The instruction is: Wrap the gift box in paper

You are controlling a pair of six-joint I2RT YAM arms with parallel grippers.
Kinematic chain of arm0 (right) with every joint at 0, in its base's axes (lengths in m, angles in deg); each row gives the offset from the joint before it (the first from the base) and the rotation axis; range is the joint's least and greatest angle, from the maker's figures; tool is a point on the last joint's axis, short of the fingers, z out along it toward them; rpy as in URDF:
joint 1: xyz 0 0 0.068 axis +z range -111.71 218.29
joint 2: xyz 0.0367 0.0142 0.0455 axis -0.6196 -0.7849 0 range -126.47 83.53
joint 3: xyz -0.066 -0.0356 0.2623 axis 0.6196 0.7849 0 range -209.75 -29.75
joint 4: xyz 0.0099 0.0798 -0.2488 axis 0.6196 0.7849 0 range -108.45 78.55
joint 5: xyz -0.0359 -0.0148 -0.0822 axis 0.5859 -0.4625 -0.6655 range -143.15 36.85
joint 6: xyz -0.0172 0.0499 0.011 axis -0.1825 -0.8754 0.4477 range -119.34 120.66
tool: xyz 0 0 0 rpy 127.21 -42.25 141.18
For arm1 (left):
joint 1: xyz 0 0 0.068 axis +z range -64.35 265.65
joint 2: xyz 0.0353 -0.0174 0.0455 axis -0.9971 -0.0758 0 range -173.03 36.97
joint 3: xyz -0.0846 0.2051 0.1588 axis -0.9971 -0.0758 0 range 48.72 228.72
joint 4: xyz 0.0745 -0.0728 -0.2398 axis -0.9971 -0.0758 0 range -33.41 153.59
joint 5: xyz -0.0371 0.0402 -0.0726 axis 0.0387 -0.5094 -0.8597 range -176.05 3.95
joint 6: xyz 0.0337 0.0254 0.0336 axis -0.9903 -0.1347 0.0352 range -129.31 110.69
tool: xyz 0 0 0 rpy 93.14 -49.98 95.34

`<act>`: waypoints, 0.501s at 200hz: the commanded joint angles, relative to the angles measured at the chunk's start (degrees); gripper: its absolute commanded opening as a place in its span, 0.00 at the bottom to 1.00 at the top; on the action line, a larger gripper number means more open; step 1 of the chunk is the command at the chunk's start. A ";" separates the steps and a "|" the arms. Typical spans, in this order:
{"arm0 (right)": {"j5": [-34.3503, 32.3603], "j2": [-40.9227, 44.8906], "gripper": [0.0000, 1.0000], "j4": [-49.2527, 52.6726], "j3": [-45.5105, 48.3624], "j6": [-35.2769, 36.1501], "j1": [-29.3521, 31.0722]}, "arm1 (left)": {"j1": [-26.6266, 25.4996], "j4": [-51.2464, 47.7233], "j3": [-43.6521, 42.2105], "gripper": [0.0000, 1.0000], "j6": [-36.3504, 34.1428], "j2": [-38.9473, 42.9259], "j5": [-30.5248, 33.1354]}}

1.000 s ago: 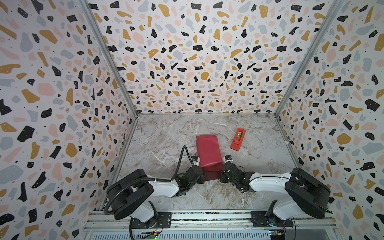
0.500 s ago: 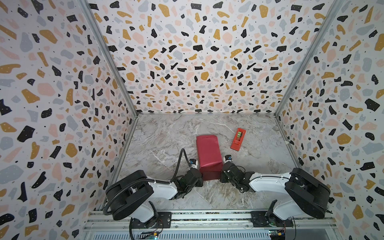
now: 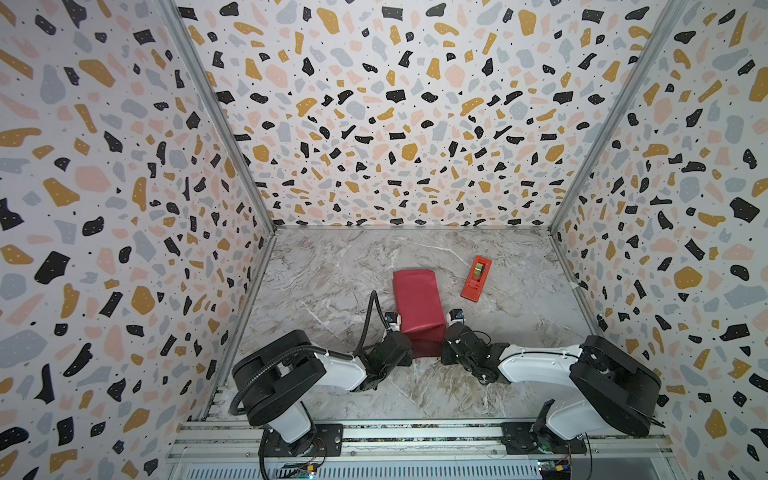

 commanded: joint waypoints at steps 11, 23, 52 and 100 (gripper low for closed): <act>0.44 -0.22 0.21 3.41 -1.10 0.86 -0.77 | -0.26 0.94 0.44 0.02 -0.86 -1.42 1.19; 0.59 -0.30 0.21 3.32 -1.29 1.00 -0.77 | -0.26 1.14 0.44 0.00 -0.87 -1.47 1.08; 0.82 -0.29 0.22 3.36 -1.51 0.95 -0.87 | -0.26 1.32 0.41 0.00 -0.90 -1.08 0.54; 2.52 3.38 0.34 4.30 -0.13 1.99 -1.43 | -0.26 -1.33 -1.36 0.37 -0.22 5.29 -0.94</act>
